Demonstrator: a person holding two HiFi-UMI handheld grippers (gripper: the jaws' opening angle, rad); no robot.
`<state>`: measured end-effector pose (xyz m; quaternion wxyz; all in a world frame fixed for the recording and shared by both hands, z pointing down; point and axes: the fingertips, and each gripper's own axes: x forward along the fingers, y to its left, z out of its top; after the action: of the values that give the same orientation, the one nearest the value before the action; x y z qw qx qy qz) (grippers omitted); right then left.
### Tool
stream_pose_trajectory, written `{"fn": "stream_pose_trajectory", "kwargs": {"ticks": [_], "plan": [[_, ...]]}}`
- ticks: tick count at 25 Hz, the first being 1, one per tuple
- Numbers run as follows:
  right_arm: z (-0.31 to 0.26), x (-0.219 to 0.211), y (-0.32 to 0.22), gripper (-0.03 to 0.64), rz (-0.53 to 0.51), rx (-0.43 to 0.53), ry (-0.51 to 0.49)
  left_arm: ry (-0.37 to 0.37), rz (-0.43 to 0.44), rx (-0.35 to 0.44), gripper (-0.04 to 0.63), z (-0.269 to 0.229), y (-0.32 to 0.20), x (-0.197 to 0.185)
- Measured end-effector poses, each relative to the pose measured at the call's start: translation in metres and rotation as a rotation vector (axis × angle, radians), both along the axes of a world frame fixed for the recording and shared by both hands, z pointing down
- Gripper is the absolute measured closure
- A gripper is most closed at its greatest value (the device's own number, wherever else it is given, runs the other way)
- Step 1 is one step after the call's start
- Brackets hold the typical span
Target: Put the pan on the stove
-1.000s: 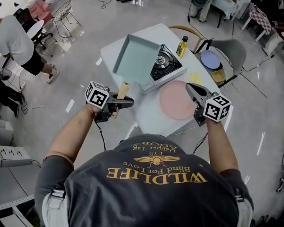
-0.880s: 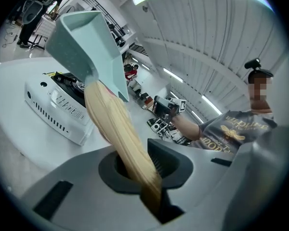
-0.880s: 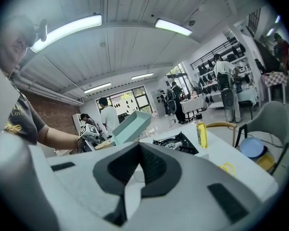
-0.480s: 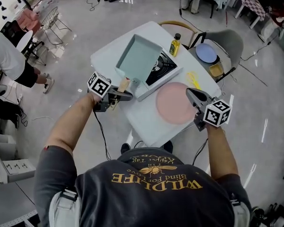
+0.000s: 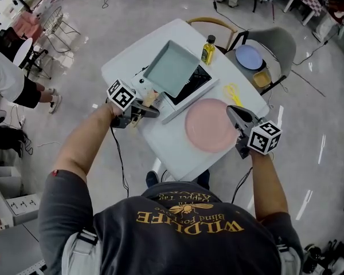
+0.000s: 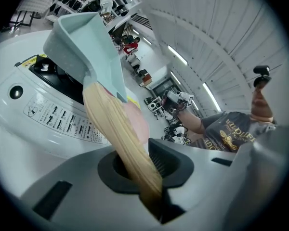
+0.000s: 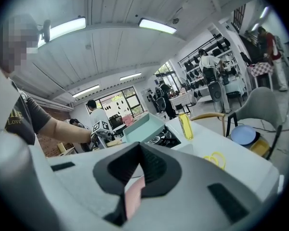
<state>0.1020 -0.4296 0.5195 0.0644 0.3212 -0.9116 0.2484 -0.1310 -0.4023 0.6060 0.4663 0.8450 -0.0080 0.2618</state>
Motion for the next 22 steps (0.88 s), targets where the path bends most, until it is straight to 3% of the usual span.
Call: {"fn": "stream_pose_trajectory", "kwargs": {"ticks": [7, 13, 16, 22], "plan": [[0.009, 0.007, -0.003, 0.616, 0.008, -0.013, -0.012, 0.017, 0.031, -0.052, 0.529, 0.003, -0.008, 0.011], [0.013, 0.007, -0.002, 0.616, 0.008, -0.021, -0.015, -0.013, 0.088, -0.087, 0.52, 0.002, -0.012, 0.009], [0.014, 0.008, -0.001, 0.617, 0.009, -0.023, -0.016, -0.082, 0.119, -0.082, 0.509, 0.008, -0.016, 0.004], [0.018, 0.004, 0.005, 0.616, 0.0, -0.034, -0.019, -0.314, 0.131, 0.022, 0.499, 0.032, -0.033, -0.016]]}}
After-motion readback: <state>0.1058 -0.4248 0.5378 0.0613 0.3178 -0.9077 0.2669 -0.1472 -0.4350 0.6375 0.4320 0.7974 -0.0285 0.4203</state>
